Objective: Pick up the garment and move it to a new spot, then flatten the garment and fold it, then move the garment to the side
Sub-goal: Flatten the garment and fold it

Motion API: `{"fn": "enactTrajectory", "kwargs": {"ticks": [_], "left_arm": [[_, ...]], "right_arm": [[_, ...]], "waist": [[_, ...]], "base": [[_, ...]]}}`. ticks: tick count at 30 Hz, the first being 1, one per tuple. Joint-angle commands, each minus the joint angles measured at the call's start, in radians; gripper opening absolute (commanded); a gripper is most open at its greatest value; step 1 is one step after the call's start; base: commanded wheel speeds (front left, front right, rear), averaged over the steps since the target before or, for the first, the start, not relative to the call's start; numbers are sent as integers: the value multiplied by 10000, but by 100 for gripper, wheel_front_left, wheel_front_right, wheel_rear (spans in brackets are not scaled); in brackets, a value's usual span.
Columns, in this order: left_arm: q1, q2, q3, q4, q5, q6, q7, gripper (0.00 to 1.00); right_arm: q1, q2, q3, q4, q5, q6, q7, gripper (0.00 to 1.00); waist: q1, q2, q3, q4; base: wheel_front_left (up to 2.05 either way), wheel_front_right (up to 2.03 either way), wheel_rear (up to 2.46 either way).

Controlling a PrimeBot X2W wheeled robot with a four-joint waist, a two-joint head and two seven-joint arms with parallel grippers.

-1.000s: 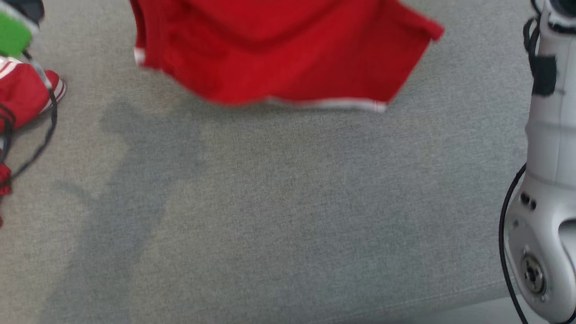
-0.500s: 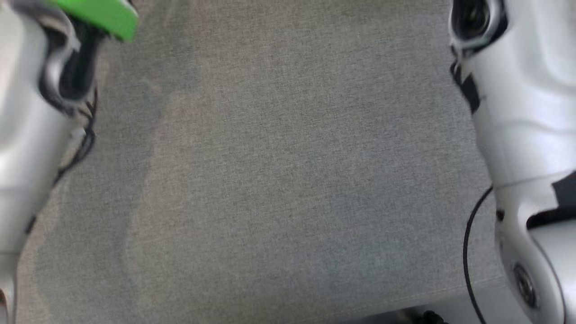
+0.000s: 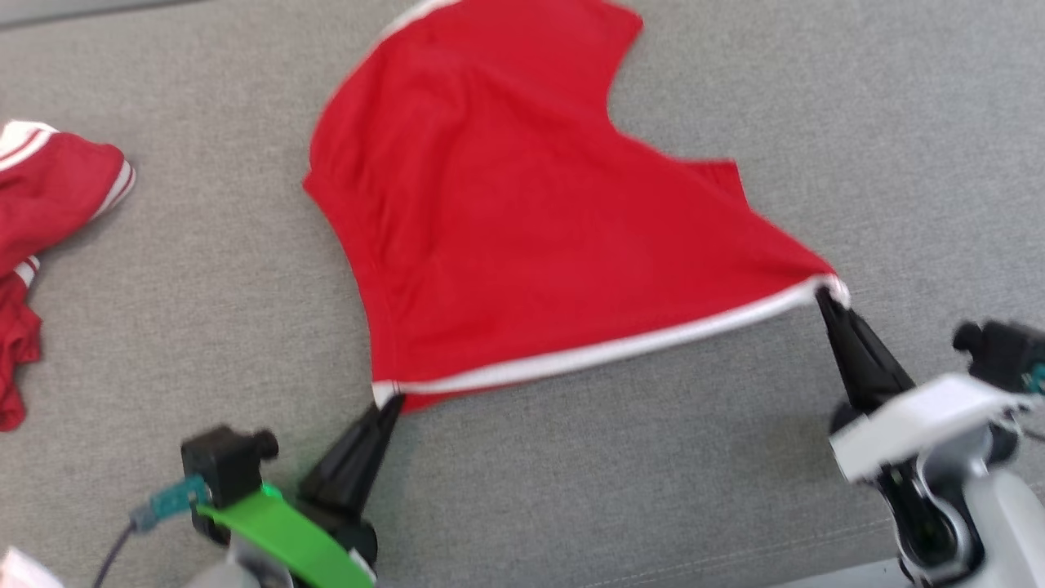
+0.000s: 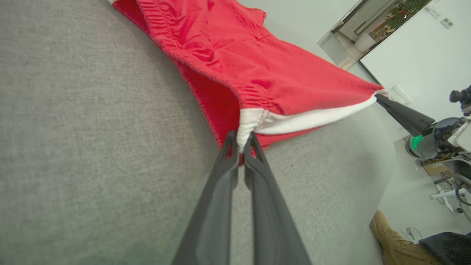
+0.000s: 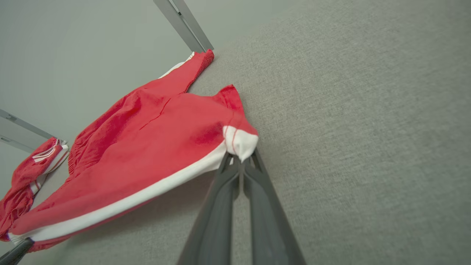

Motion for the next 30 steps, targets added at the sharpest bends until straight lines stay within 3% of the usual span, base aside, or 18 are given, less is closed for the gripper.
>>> {"fn": "enactTrajectory", "kwargs": {"ticks": [1, 6, 11, 15, 21, 27, 30], "left_arm": [[863, 3, 162, -298, 22, 257, -31, 0], [3093, -94, 606, -1779, -219, 872, -34, 0], [2944, -157, 464, -2364, -84, 906, 219, 0], [2028, -495, 562, -2635, -549, 723, 793, 0], [247, -1243, 1026, -2388, -1330, 617, 1503, 0], [-1306, -2183, 1851, -1365, -2693, 1059, 2088, 0], [-1935, -2416, 1973, -672, -2923, 1143, 2357, 0]], "right_arm": [[1038, -194, -322, -673, 131, -14, 318, 0], [3986, -119, -1669, -3183, 409, -18, 1523, 0], [4188, 231, -2372, -4299, 217, -17, 2446, 0], [2807, 176, -2450, -4397, -148, -12, 3158, 0], [-262, -277, -2361, -3548, -829, -12, 4548, 0], [-3520, -566, -1654, -1914, -1747, -12, 5934, 0], [-4853, -336, -1440, -829, -2055, -12, 6177, 0]], "waist": [[0, -1, -1603, 310], [0, -1, -1968, 614], [0, -1, -1577, 1004], [0, -1, -829, 1310], [0, -1, 563, 2057], [0, -1, 1607, 2694], [0, -1, 1884, 2972]], "base": [[0, 0, 0], [0, 0, 0], [0, 0, 0], [0, 0, 0], [0, 0, 0], [0, 0, 0], [0, 0, 0]]}}
